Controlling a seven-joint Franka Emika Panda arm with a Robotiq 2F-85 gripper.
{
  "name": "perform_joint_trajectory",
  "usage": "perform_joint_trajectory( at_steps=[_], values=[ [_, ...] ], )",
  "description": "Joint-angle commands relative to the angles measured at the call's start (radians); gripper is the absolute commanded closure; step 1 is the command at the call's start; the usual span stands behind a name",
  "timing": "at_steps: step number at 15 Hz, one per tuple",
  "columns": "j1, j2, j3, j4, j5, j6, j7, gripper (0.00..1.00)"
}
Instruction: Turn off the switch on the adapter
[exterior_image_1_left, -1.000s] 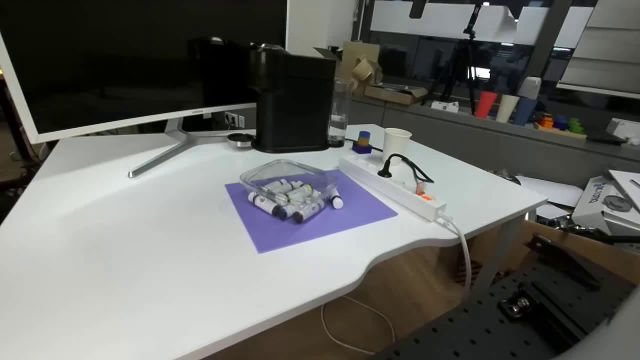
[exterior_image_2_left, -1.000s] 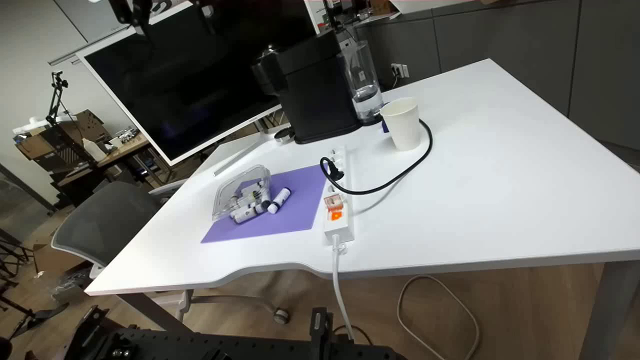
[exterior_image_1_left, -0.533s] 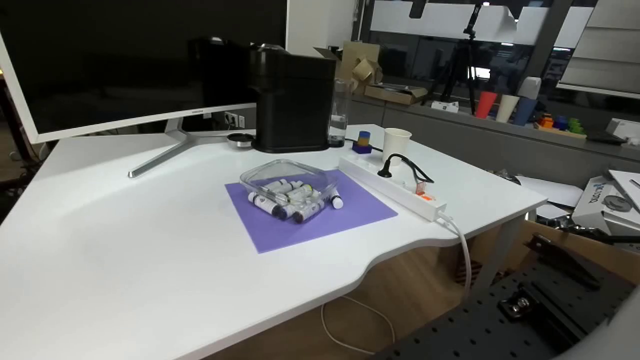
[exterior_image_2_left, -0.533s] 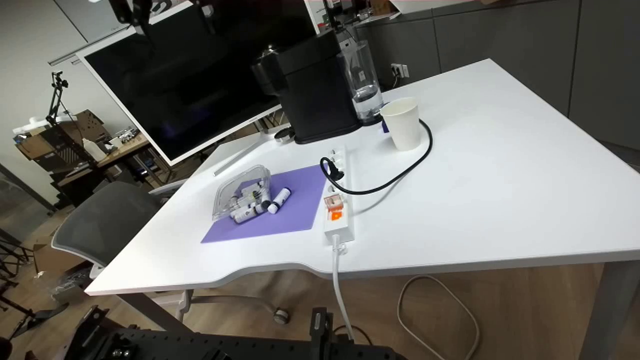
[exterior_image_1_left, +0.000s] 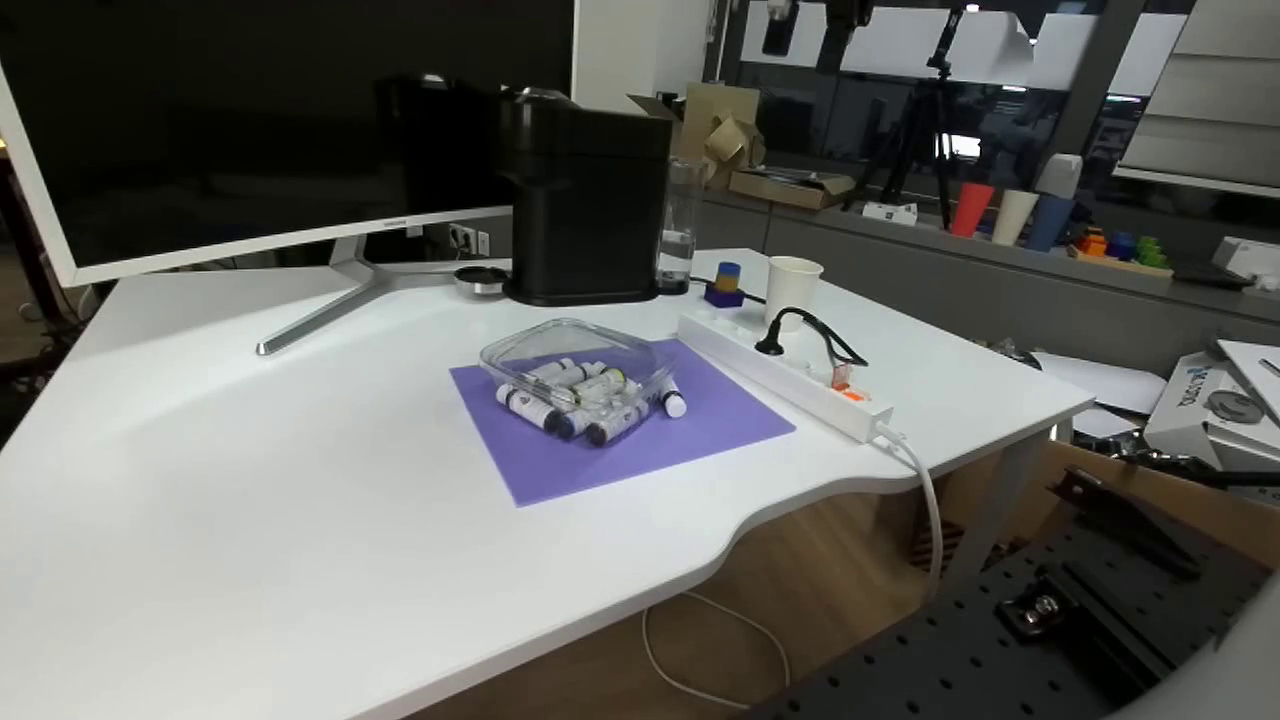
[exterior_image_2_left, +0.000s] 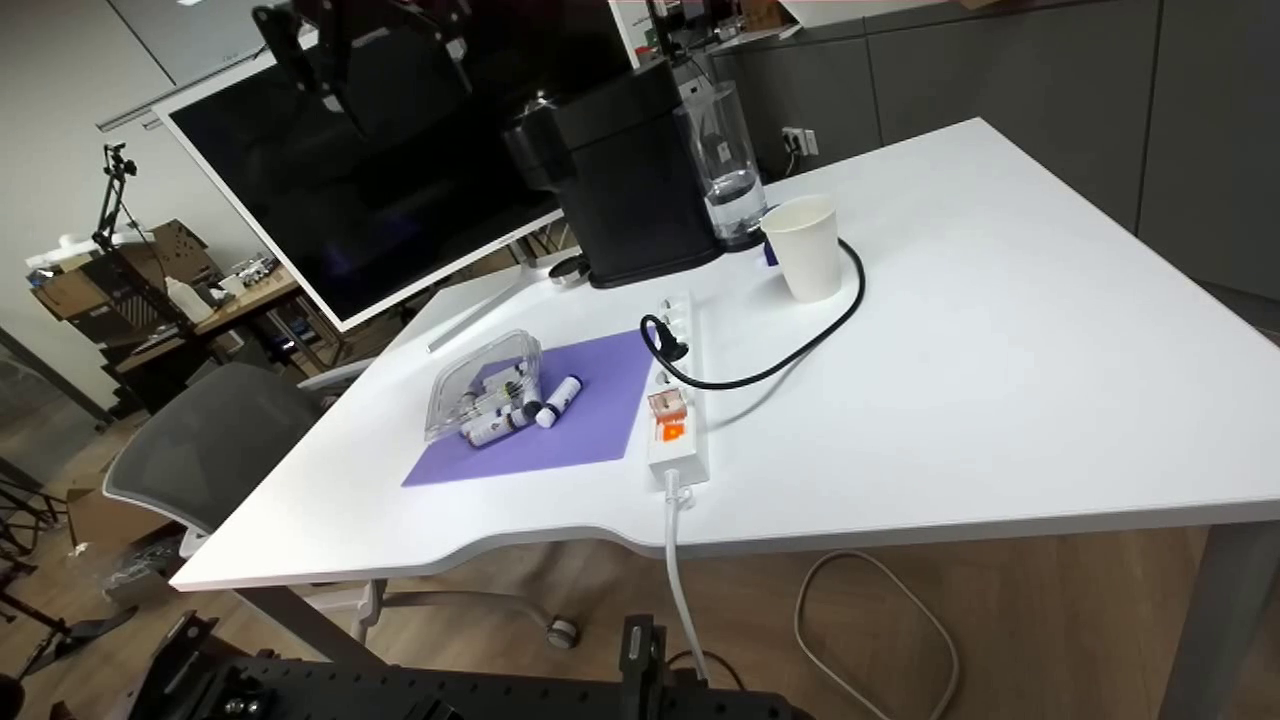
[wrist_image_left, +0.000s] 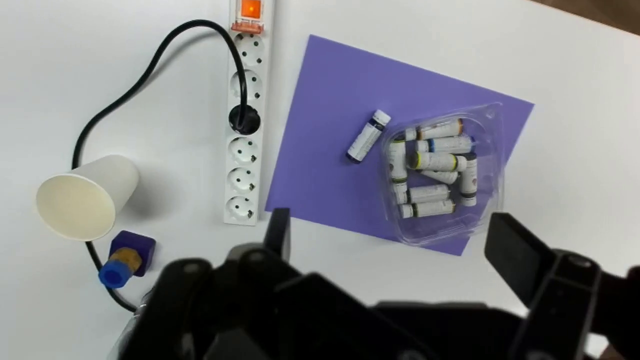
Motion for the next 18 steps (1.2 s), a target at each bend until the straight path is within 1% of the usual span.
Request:
perform_joint_trajectory(
  at_steps=[1, 3, 5, 8, 9, 10, 11, 12, 18],
  values=[
    [-0.040, 0.014, 0.009, -0.109, -0.077, 0.164, 0.001, 0.00],
    [-0.063, 0.040, 0.003, -0.160, -0.114, 0.262, 0.017, 0.00],
    [-0.087, 0.081, -0.009, -0.199, -0.122, 0.335, 0.026, 0.00],
    [-0.126, 0.150, -0.021, -0.239, -0.128, 0.411, 0.037, 0.00],
    [-0.135, 0.175, -0.027, -0.247, -0.114, 0.433, 0.027, 0.25],
    [-0.144, 0.201, -0.031, -0.249, -0.104, 0.446, 0.020, 0.27],
    [-0.152, 0.227, -0.034, -0.250, -0.095, 0.463, 0.014, 0.33],
    [-0.158, 0.253, -0.037, -0.248, -0.074, 0.472, -0.003, 0.42],
    [-0.193, 0.358, -0.012, -0.254, 0.000, 0.516, -0.033, 0.83]
  ],
)
